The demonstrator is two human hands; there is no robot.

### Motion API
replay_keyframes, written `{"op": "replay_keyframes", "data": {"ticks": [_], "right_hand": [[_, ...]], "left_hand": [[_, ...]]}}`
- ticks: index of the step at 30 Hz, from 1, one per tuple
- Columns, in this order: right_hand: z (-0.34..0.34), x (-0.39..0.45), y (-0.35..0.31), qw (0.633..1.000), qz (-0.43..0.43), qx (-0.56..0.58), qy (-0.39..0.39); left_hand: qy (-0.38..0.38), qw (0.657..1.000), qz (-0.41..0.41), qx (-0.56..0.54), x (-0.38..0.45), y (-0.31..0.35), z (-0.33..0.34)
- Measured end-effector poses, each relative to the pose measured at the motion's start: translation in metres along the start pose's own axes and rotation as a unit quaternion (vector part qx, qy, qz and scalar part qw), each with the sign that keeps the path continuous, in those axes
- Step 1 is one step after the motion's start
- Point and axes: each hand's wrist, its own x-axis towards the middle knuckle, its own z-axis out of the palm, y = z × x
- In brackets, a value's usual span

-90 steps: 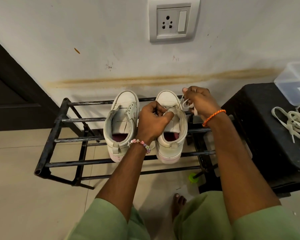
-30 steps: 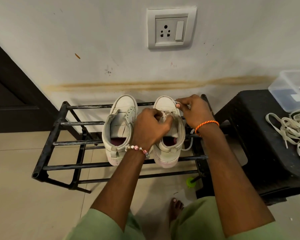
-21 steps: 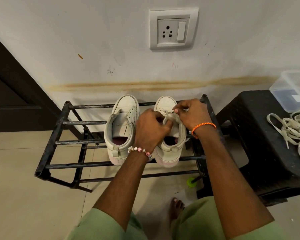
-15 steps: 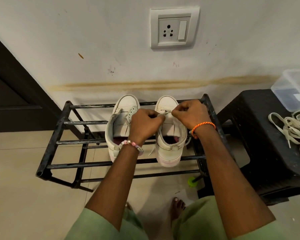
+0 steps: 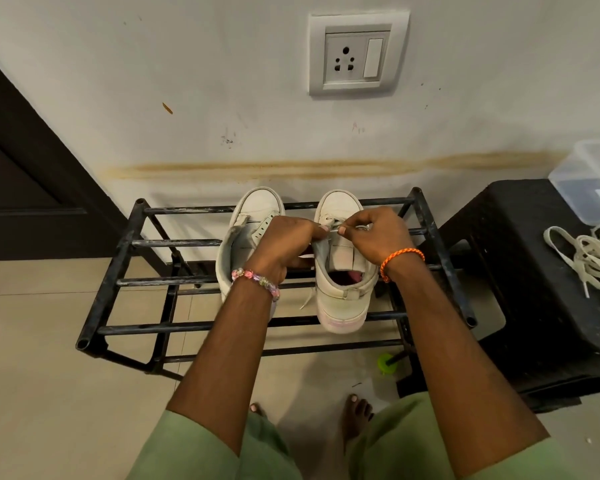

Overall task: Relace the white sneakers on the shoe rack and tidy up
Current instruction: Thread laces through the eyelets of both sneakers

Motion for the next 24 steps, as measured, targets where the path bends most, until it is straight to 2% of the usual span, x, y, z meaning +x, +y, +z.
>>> {"op": "replay_keyframes", "data": {"ticks": [8,14,16,21,24], "right_hand": [[0.01,0.0,0.003,0.997,0.031,0.051,0.042],[0.012,-0.002,0.003,0.999,0.011,0.025,0.039],[0.011,-0.003,0.003,0.999,0.011,0.03,0.04],[0.014,0.0,0.005,0.998,0.017,0.041,0.035],[0.016,0.0,0.008,0.997,0.016,0.016,0.067]], "left_hand": [[-0.008,1.0,-0.01,0.0,0.003,-0.001,-0.002],[-0.035,0.999,-0.016,-0.007,0.004,-0.001,-0.005],[-0.02,1.0,-0.001,0.0,0.005,-0.003,-0.002],[0.039,0.994,0.092,0.051,0.012,-0.017,0.006],[0.067,0.989,0.104,0.076,0.016,-0.019,0.008]]}}
